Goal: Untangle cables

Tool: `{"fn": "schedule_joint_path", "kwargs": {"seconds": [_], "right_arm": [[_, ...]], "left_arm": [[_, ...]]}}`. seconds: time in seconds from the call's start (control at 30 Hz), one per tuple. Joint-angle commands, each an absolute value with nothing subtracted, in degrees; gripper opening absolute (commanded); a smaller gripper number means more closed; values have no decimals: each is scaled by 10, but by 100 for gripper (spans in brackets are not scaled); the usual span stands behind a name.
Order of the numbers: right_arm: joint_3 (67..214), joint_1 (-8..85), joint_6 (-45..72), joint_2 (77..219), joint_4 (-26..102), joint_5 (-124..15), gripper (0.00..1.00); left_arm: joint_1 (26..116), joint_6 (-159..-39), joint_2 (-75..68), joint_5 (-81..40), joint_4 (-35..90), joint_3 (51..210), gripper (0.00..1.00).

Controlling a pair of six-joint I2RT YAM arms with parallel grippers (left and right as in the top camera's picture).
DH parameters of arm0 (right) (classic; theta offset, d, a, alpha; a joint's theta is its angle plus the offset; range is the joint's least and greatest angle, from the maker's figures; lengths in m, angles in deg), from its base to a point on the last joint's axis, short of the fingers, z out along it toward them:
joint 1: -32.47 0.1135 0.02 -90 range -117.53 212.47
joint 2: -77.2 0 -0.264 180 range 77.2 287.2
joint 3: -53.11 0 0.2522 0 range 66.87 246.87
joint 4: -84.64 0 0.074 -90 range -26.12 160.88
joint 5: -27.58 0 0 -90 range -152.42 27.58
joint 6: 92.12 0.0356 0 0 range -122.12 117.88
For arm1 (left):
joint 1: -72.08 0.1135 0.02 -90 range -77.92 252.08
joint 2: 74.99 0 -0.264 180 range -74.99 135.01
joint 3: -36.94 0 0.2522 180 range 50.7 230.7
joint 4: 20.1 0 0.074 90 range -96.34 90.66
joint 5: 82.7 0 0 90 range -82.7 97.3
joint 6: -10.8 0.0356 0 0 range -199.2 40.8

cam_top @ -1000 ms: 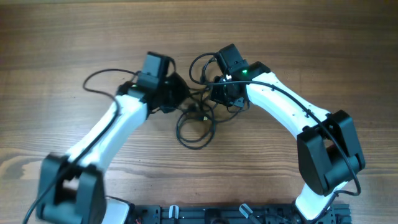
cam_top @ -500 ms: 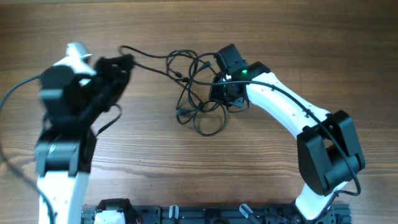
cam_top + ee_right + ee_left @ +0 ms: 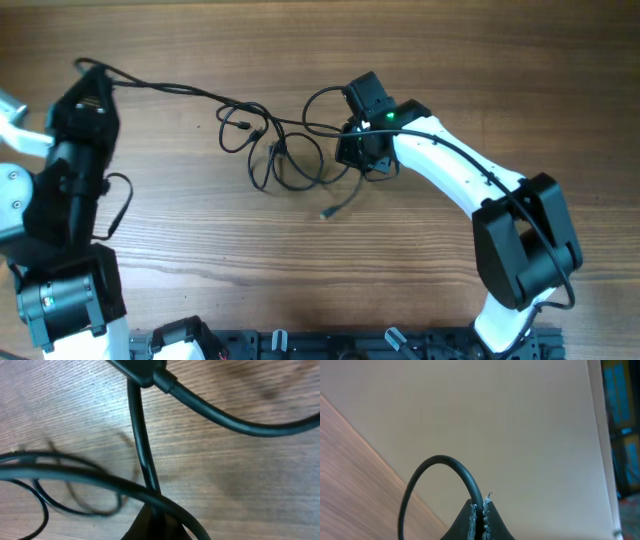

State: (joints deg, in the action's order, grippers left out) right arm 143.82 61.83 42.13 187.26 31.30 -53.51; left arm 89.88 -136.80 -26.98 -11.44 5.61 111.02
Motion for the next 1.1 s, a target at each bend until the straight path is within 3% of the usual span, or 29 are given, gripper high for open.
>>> {"fn": "schedule_joint_path", "kwargs": {"seconds": [0.0,0.4,0.63,0.8,0.93,1.07], "right_arm": [[1432,615,415,1901,326,-556,4],[1432,614,435,1944,335,-597,5],[1433,614,424,1943,341,-570,30],[1476,601,289,1927,341,-379,46],[1516,594,262,1896,337,-313,53],[1526,594,219,1868,344,-295,74]], "left_arm": [[947,-1375,-276,-78,53,1118,4],[1075,-1487,-269,-10,115,1118,4],[1075,-1487,-238,-79,116,1118,4],[1075,-1478,-195,-311,2,1118,4],[1075,-1511,-141,-453,-28,1154,4],[1075,-1510,-78,-589,-28,1209,4]]}}
